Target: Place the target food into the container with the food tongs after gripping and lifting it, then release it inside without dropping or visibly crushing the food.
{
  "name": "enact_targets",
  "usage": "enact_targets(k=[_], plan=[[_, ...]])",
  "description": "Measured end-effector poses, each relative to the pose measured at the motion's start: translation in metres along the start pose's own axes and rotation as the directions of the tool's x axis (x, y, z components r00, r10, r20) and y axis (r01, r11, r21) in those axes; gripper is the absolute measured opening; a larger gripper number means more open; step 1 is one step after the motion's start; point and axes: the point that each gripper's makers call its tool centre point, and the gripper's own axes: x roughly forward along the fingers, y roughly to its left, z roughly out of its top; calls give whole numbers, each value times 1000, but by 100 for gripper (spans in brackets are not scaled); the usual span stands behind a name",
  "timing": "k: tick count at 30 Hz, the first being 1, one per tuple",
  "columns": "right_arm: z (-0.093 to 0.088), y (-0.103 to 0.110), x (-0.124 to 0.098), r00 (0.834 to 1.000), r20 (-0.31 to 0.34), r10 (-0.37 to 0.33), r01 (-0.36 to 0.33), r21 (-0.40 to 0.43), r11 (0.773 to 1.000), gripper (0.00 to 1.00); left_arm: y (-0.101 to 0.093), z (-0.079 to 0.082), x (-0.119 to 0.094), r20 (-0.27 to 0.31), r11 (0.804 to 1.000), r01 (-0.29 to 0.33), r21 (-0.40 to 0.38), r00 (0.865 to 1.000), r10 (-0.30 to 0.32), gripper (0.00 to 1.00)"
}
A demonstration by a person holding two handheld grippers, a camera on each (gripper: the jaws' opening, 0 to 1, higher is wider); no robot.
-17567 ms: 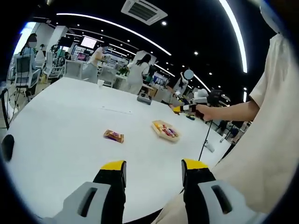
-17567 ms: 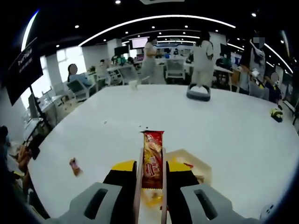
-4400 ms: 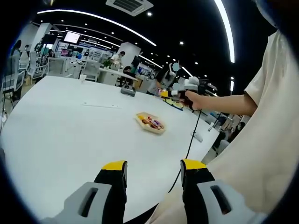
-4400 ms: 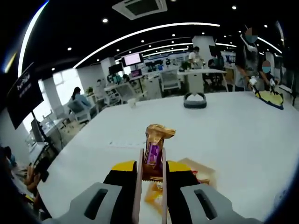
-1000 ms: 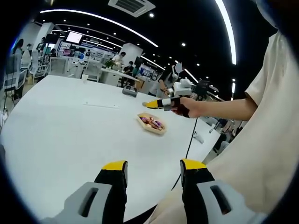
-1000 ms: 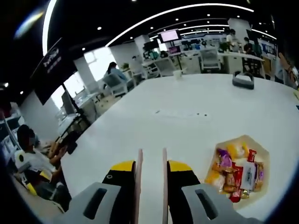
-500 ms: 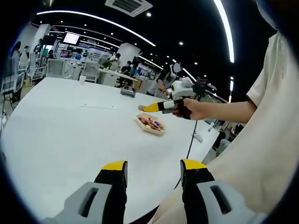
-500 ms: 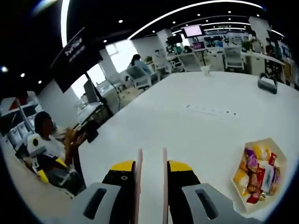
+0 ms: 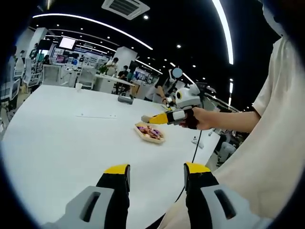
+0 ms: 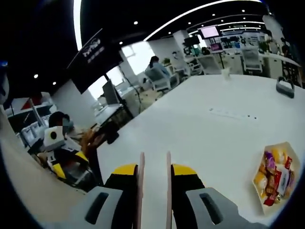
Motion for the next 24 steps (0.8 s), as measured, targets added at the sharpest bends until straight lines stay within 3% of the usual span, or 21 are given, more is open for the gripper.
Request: enact_targets(k=[1,8,24], plan=[[0,11,-1,999,-1,48,-48,1,999,26,-2,2,1,0,1000,7,5,1000,-7,44],[-2,43,-4,987,-27,159,-160,-38,986,27,-7,6,4,-9,999,30,27,1000,-30,44],[-7,93,-3,950,-101,297,-306,-100,947,28,-9,32,-2,92,998,56,-20,994,-54,36]])
